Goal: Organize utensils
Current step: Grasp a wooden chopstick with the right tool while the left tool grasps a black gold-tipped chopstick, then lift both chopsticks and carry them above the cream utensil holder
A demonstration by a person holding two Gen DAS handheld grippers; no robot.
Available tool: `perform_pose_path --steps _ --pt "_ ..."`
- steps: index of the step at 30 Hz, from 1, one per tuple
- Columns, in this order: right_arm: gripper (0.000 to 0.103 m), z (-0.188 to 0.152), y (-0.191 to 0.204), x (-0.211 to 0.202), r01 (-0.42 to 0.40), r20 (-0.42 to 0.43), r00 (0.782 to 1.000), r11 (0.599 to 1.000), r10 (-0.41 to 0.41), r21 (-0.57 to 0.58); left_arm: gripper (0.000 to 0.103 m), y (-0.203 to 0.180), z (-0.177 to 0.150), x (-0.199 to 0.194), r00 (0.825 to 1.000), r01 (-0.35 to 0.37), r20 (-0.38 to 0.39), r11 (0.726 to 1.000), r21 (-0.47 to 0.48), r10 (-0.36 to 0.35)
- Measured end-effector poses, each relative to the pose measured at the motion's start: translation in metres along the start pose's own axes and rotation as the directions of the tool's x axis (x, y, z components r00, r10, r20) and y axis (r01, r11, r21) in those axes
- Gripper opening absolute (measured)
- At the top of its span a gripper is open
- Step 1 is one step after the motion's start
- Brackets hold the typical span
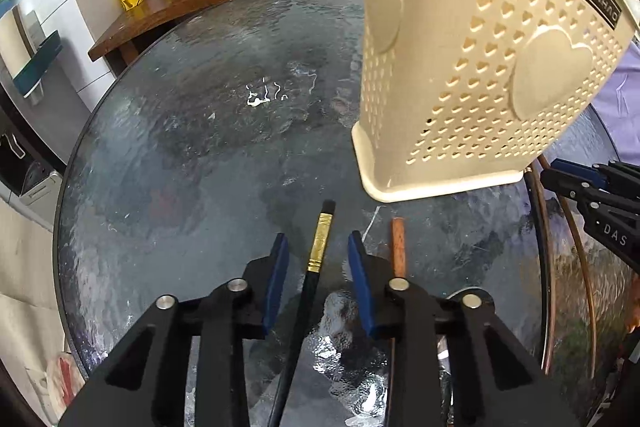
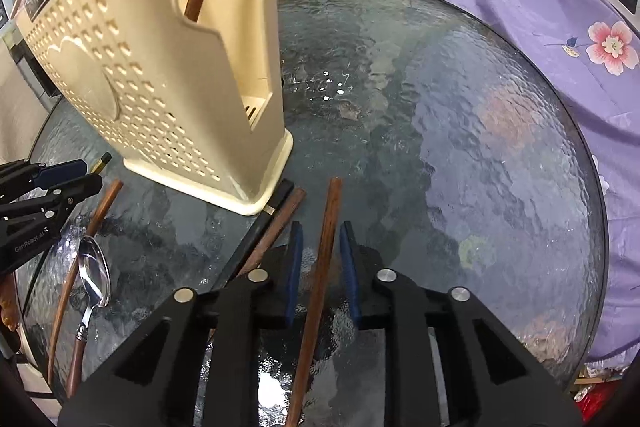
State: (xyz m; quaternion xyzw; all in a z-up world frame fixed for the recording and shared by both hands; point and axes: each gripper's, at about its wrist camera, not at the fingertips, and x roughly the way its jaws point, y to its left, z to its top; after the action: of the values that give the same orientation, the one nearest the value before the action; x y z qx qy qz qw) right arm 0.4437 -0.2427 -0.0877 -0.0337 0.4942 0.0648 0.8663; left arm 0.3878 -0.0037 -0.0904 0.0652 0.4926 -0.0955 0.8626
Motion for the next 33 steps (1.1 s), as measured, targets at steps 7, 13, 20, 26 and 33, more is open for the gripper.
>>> perform_pose_path --steps 7,13,20,26,33 --pt "0.008 -0.005 0.007 -0.001 0.009 0.008 1.000 1.000 -0.009 -0.018 0.010 -0.015 -0.006 -0.002 1.000 -0.021 0.014 0.999 0.024 0.021" --pt "0.008 -0.009 0.008 -0.004 -0.005 -0.001 1.000 1.000 0.005 -0.031 0.008 -0.011 -0.005 -0.002 1.000 0.001 0.009 1.000 0.017 -0.001" --pt "0.008 -0.009 0.009 -0.003 -0.003 0.003 1.000 1.000 0.003 -0.030 0.008 -0.010 -0.004 -0.001 1.000 -0.005 0.006 1.000 0.013 0.005" --pt "0.007 -0.010 0.009 -0.004 -0.009 0.029 1.000 1.000 0.009 -0.011 0.007 -0.010 -0.002 0.000 1.000 -0.010 0.004 1.000 0.002 0.010" --pt "0.007 -0.015 0.002 -0.007 -0.058 0.062 0.997 0.998 0.056 0.030 0.007 -0.011 -0.005 -0.001 1.000 -0.014 0.017 1.000 -0.008 0.014"
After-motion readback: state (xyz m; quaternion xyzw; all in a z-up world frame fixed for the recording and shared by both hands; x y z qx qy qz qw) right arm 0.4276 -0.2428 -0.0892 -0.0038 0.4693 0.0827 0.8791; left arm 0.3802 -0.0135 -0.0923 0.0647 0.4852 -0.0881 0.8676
